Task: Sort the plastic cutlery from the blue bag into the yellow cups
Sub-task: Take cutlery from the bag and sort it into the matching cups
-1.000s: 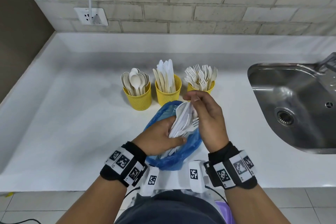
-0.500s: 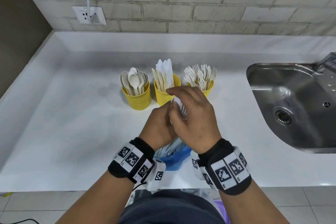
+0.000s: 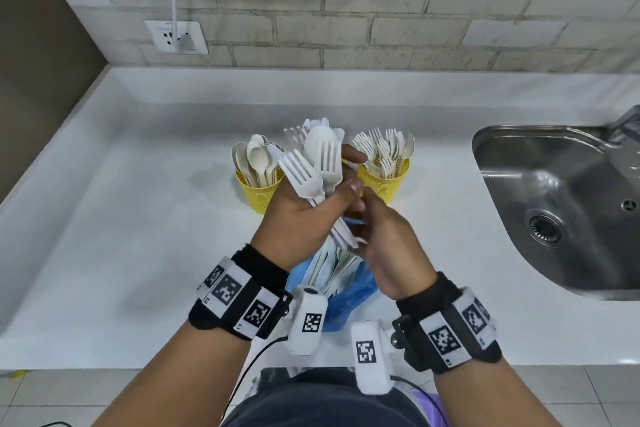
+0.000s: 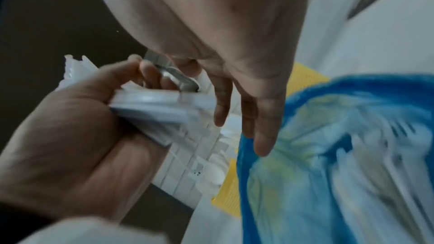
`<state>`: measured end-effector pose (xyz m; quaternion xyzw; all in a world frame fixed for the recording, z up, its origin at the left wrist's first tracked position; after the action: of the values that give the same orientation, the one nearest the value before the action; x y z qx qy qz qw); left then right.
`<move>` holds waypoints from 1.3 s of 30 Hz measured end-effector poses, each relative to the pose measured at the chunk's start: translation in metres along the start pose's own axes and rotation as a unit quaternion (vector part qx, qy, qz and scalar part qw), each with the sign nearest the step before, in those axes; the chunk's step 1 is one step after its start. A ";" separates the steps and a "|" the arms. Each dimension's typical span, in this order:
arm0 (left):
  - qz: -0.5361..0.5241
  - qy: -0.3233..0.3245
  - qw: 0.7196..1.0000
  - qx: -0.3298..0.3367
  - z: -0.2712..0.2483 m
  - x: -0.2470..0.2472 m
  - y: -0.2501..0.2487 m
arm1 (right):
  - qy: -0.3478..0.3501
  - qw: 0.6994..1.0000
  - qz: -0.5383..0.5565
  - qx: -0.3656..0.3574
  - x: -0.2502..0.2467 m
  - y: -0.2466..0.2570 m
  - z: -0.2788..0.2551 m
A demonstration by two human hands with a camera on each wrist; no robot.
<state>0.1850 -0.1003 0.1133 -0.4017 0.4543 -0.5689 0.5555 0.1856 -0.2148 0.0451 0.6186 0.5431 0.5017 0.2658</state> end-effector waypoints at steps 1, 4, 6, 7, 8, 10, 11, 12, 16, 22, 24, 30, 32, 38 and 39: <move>-0.009 0.004 1.000 0.002 0.001 0.003 -0.002 | 0.025 0.999 0.027 0.014 0.008 -0.004 -0.001; -0.005 -0.009 1.000 -0.004 0.001 0.009 -0.002 | 0.080 0.982 0.159 0.059 0.026 -0.006 -0.004; -0.015 -0.023 0.999 -0.016 -0.001 0.010 0.002 | 0.099 0.964 0.232 0.080 0.032 -0.003 -0.007; -0.019 -0.028 0.999 -0.026 -0.002 0.011 0.005 | 0.102 0.958 0.254 0.083 0.034 -0.001 -0.007; -0.014 -0.035 0.999 -0.038 -0.003 0.011 0.007 | 0.106 0.954 0.270 0.081 0.036 0.000 -0.007; 0.019 -0.048 0.998 -0.042 -0.006 0.012 0.008 | 0.103 0.944 0.302 0.077 0.038 0.003 -0.007; 0.035 -0.057 0.997 -0.040 -0.008 0.013 0.007 | 0.104 0.936 0.325 0.080 0.039 0.004 -0.007; 0.051 -0.067 0.996 -0.037 -0.010 0.013 0.006 | 0.103 0.928 0.348 0.086 0.040 0.003 -0.007; 0.086 -0.100 0.991 -0.014 -0.012 0.010 0.008 | 0.089 0.924 0.365 0.079 0.042 0.002 -0.004; 0.072 -0.080 0.994 -0.014 -0.014 0.009 0.008 | 0.054 0.915 0.383 0.111 0.037 -0.012 0.005; 0.034 -0.067 0.997 -0.027 -0.014 0.007 0.009 | 0.048 0.930 0.348 0.110 0.033 -0.015 0.006; -0.035 -0.007 0.996 -0.076 -0.014 -0.006 0.013 | -0.017 0.992 0.093 -0.081 0.012 0.025 -0.003; -0.050 0.014 0.994 -0.092 -0.015 -0.007 0.014 | -0.027 0.986 0.053 -0.153 0.008 0.052 -0.010; -0.001 0.069 0.989 -0.127 -0.019 0.003 0.023 | 0.019 0.953 -0.090 -0.289 0.021 0.111 -0.026; 0.006 0.072 0.989 -0.128 -0.019 0.005 0.023 | 0.031 0.947 -0.106 -0.301 0.023 0.115 -0.025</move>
<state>0.1731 -0.1029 0.0862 -0.4247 0.5647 -0.5302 0.4687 0.2071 -0.2297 0.1622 0.4328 0.4378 0.6294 0.4742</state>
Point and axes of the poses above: each hand's wrist, its own z-axis towards the middle knuckle, its own x-axis out of the palm, y = z × x, the point moved 8 cm from there along z, towards the middle knuckle, and after that the axes turned 7 degrees about z, right-handed, at the moved point
